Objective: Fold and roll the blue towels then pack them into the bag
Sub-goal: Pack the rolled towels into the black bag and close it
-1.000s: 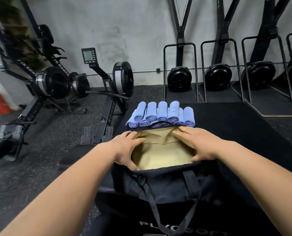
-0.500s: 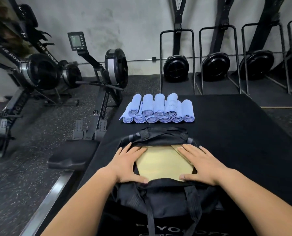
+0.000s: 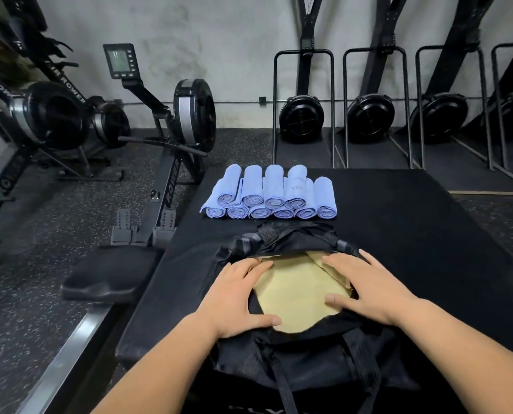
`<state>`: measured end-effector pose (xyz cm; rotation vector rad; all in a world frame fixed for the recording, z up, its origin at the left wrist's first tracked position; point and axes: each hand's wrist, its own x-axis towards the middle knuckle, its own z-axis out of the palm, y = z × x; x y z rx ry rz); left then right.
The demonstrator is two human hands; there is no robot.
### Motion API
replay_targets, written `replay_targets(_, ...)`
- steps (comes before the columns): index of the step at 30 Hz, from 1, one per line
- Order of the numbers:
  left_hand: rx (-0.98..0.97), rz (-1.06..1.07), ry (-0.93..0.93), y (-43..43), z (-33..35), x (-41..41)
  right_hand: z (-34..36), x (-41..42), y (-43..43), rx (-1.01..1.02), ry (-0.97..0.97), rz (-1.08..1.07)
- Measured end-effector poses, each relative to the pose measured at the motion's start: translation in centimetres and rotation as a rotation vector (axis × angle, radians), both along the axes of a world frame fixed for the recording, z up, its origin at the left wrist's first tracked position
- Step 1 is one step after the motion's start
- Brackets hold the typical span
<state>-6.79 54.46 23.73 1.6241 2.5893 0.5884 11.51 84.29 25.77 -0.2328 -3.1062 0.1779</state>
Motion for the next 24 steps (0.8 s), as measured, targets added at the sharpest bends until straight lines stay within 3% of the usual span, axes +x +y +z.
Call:
replay_targets(4,0.178,-0.015,0.204,0.2,1.4,-0.4,1.0,-2.2,-0.3,-0.264,0.307,-0.131)
replay_targets(8,0.224,-0.023,0.252,0.9,1.7,-0.8,3.1,-4.9,-1.3,-0.355,0.491,-0.295)
replay_targets(12,0.173,-0.054,0.163,1.2,0.2,-0.5,3.8,-7.6,-1.7,-0.412,0.450,-0.413)
replay_targets(18,0.213,-0.092,0.224,1.2,-0.1,-0.5,2.4,-10.1,-1.1,-0.170,0.246,-0.469)
replay_targets(24,0.202,-0.037,0.195,1.3,0.3,-0.6,1.7,-12.2,0.3,-0.277,0.390,-0.660)
